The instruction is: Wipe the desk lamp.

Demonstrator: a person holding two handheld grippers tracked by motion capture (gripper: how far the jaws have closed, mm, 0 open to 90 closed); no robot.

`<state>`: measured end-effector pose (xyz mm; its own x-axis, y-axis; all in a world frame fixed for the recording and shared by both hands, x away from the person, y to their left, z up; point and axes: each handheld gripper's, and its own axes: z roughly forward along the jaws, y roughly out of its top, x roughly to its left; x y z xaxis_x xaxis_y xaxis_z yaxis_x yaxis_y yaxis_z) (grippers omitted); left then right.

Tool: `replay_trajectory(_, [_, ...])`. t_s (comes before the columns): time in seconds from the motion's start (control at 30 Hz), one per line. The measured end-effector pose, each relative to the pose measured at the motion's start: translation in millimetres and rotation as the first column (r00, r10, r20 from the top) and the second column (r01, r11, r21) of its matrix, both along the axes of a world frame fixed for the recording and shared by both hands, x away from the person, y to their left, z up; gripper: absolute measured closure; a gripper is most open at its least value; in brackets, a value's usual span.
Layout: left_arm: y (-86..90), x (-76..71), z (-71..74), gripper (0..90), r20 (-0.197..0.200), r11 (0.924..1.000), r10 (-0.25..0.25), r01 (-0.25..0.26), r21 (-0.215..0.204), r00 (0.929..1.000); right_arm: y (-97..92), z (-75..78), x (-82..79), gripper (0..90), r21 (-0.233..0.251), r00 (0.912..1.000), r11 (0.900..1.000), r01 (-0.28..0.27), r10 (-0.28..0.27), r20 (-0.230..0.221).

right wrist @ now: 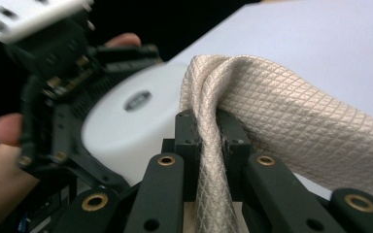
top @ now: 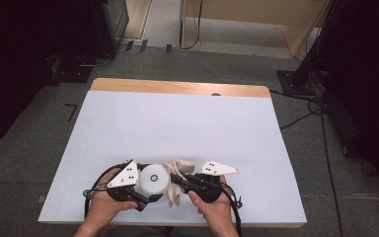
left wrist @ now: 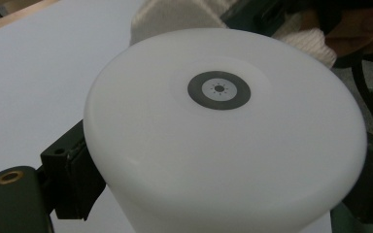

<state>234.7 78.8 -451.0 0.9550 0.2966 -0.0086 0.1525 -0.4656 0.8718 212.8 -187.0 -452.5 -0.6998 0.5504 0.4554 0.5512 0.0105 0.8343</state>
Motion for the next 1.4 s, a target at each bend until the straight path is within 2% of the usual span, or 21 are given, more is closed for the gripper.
replay_trajectory(0.13, [-0.2, -0.3, 0.0, 8.8, 0.002, 1.0, 0.001, -0.001, 0.001, 1.0, 1.1, -18.6, 5.3, 82.1, -0.016, 0.9974, 0.9999, 0.002, -0.003, -0.071])
replay_trajectory(0.27, [-0.2, -0.4, 0.0, 8.8, 0.002, 1.0, 0.001, -0.001, 0.001, 1.0, 5.6, -37.0, 6.6, 82.1, -0.066, 0.9891, 0.9975, 0.026, -0.035, -0.143])
replay_trajectory(0.4, [-0.4, -0.4, -0.1, 8.8, 0.001, 1.0, 0.002, -0.002, -0.001, 1.0, 7.7, -45.1, 8.7, 82.0, -0.093, 0.9852, 0.9953, 0.028, -0.043, -0.166])
replay_trajectory(0.47, [-0.5, -0.4, -0.1, 8.8, 0.001, 1.0, 0.002, -0.002, 0.0, 1.0, 8.9, -49.2, 9.3, 82.0, -0.124, 0.983, 0.9919, 0.03, -0.052, -0.176])
replay_trajectory(0.57, [-0.6, -0.7, -0.2, 8.8, 0.002, 1.0, 0.003, -0.003, -0.001, 1.0, 9.8, -51.5, 9.0, 82.0, -0.128, 0.9794, 0.9909, 0.04, -0.064, -0.191])
replay_trajectory(0.7, [-0.5, -0.5, -0.1, 8.8, 0.002, 1.0, 0.002, -0.002, -0.001, 1.0, 10.4, -45.7, 7.5, 82.0, -0.134, 0.982, 0.9902, 0.041, -0.065, -0.177])
replay_trajectory(0.8, [-0.5, -0.4, -0.3, 8.8, 0.002, 1.0, 0.002, -0.002, -0.002, 1.0, 7.2, -32.4, 5.7, 82.0, -0.079, 0.9873, 0.996, 0.043, -0.055, -0.149])
replay_trajectory(0.87, [-0.4, -0.3, -0.4, 8.8, 0.002, 1.0, 0.002, -0.002, -0.003, 1.0, 4.8, -19.5, 4.0, 82.0, -0.046, 0.9937, 0.9981, 0.042, -0.046, -0.102])
replay_trajectory(0.97, [-0.6, -0.5, -0.5, 8.8, 0.002, 1.0, 0.003, -0.003, -0.005, 1.0, 2.7, 0.4, -1.4, 82.0, -0.007, 0.9983, 0.9989, 0.045, -0.046, -0.036])
replay_trajectory(1.1, [-0.8, -0.6, -0.7, 8.8, 0.001, 1.0, 0.005, -0.005, -0.006, 1.0, 3.6, 16.5, -9.1, 81.9, -0.019, 0.9966, 0.9983, 0.056, -0.055, 0.062])
replay_trajectory(1.17, [-0.8, -0.7, -0.6, 8.8, 0.002, 1.0, 0.006, -0.006, -0.005, 1.0, 3.9, 16.0, -8.9, 81.9, -0.022, 0.9964, 0.9983, 0.055, -0.053, 0.066])
replay_trajectory(1.27, [-0.7, -0.6, -0.6, 8.8, 0.002, 1.0, 0.005, -0.005, -0.005, 1.0, 4.2, 8.8, -6.5, 81.9, -0.032, 0.9979, 0.998, 0.054, -0.052, 0.039])
replay_trajectory(1.4, [-0.4, -0.5, -0.9, 8.8, 0.0, 1.0, 0.005, -0.005, -0.007, 1.0, 6.2, -8.9, -1.3, 82.0, -0.057, 0.9982, 0.997, 0.053, -0.055, -0.026])
